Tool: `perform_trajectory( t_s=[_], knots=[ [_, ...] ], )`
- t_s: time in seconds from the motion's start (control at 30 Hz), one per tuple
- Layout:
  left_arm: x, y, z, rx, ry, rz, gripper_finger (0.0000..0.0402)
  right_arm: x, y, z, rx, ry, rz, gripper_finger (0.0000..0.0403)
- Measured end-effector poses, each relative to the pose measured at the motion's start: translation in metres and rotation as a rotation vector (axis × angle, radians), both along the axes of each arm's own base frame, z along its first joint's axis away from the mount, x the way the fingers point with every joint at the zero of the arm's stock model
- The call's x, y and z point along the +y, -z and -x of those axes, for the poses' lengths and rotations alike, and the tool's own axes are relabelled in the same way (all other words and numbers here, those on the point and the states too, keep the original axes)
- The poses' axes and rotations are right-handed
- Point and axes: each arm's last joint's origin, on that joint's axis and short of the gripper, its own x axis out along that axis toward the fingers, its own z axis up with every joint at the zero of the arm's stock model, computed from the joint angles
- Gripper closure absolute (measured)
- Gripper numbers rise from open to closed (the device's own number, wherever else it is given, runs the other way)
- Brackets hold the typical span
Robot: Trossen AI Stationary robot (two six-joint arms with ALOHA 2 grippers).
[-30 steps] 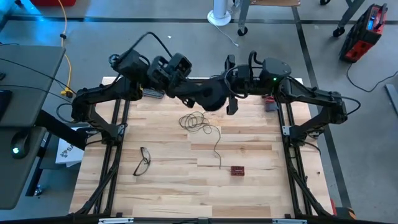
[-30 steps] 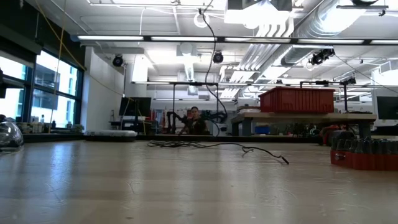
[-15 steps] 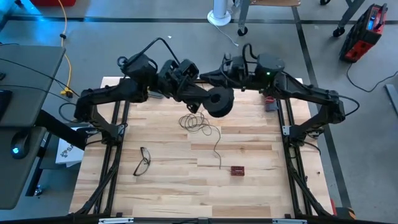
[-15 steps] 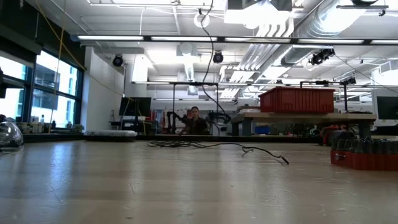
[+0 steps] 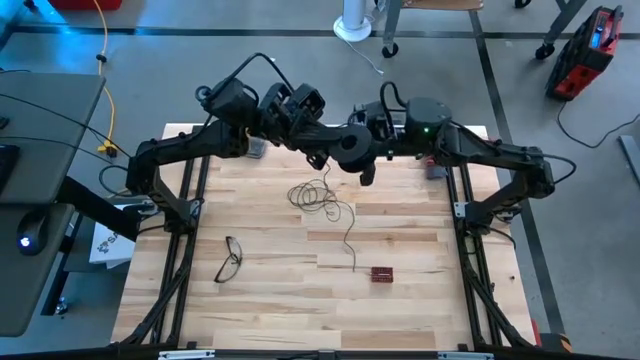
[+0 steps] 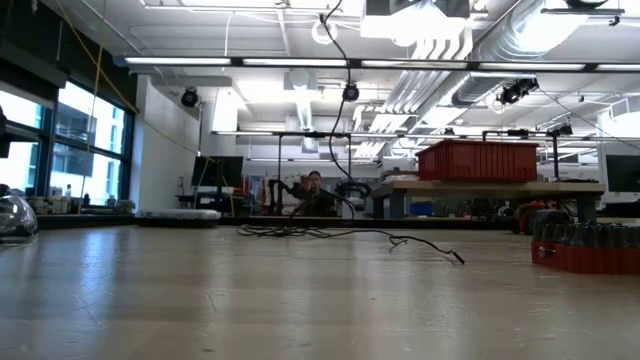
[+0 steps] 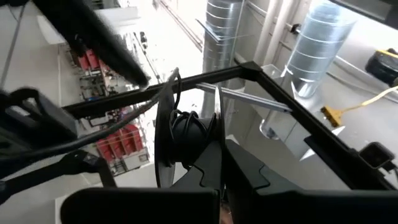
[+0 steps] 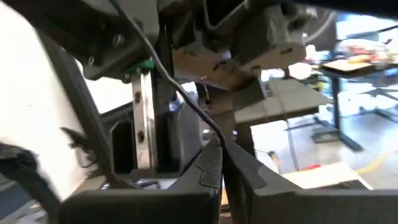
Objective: Coil cords
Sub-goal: Coil the black wire into the spool
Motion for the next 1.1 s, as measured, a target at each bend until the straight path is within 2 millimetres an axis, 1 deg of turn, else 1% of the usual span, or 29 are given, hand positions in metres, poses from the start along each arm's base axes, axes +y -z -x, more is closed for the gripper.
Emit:
perform_trajectory(
  t_s=[0.17,0.27,0.4,0.6,0.77,0.93,1.03,1.1],
  knots=[
    [0.007,0.001,0.001,0.006,0.016,-0.036,0.0401,0.004,-0.002,0.012,0.053,0.068,-0.006,0.0403],
    [0.008,0.000,0.002,-0.016,0.001,-0.066,0.0401,0.005,-0.009,0.023,0.034,0.076,-0.012,0.0403],
    [0.012,0.001,0.003,-0.010,0.005,-0.099,0.0401,0.006,-0.015,0.030,0.004,0.064,-0.016,0.0403],
    [0.015,0.006,0.000,0.027,-0.013,-0.123,0.0401,0.009,-0.019,0.026,-0.051,0.047,-0.059,0.0403],
    [0.016,0.010,-0.005,0.042,-0.010,-0.120,0.0401,0.018,-0.016,0.018,-0.063,0.011,-0.061,0.0403],
    [0.015,0.011,-0.009,0.022,0.003,-0.098,0.0401,0.025,-0.018,0.011,-0.121,-0.014,-0.076,0.0403],
    [0.017,0.012,-0.010,0.016,0.000,-0.088,0.0401,0.031,-0.014,0.006,-0.108,-0.031,-0.088,0.0403],
    [0.017,0.010,-0.010,0.003,0.002,-0.080,0.0401,0.032,-0.013,0.005,-0.103,-0.011,-0.089,0.0403]
  ],
)
